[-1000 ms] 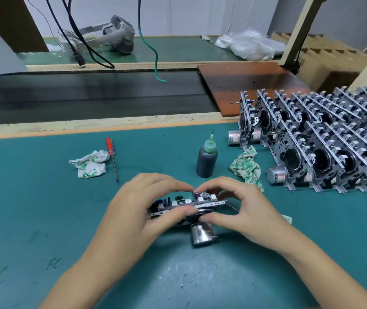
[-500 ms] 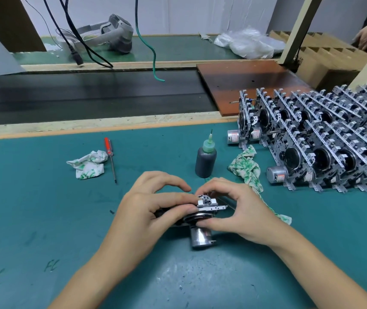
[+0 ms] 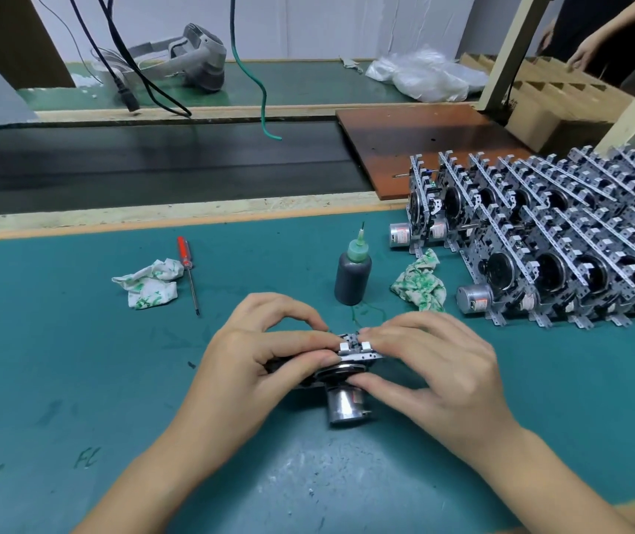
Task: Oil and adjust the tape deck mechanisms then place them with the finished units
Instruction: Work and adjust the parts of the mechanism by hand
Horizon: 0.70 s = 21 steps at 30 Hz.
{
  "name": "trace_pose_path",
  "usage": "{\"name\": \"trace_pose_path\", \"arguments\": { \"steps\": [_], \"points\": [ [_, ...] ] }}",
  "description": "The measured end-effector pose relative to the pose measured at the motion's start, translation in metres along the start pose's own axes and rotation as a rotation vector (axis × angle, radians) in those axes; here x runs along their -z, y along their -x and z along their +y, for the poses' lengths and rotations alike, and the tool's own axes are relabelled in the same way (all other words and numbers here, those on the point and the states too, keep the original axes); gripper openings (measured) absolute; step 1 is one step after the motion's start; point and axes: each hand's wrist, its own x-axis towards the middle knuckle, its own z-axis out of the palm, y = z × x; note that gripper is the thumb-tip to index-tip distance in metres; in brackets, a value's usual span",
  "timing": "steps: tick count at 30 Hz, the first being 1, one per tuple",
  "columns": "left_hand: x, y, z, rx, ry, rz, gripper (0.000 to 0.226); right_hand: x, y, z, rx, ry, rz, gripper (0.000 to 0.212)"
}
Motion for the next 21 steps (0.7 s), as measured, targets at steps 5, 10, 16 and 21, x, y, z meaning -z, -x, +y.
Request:
{"name": "trace_pose_path", "arguments": {
  "steps": [5, 10, 16, 21],
  "points": [
    [0.0, 0.002, 0.0, 0.001, 0.005, 0.009, 0.02, 0.0, 0.005, -0.001, 0.015, 0.033, 0.023, 0.032],
    [0.001, -0.001, -0.001, 0.019, 0.012, -0.024, 0.02, 0.0, 0.0, -0.004, -0.01, 0.003, 0.015, 0.018],
    [0.002, -0.003, -0.002, 0.022, 0.049, -0.045, 0.021, 0.005, -0.005, -0.007, -0.039, -0.042, -0.054, 0.022],
    [0.001, -0.01, 0.002, 0.033, 0.231, -0.059, 0.02, 0.014, -0.017, -0.007, -0.136, -0.157, -0.256, 0.03]
  ]
}}
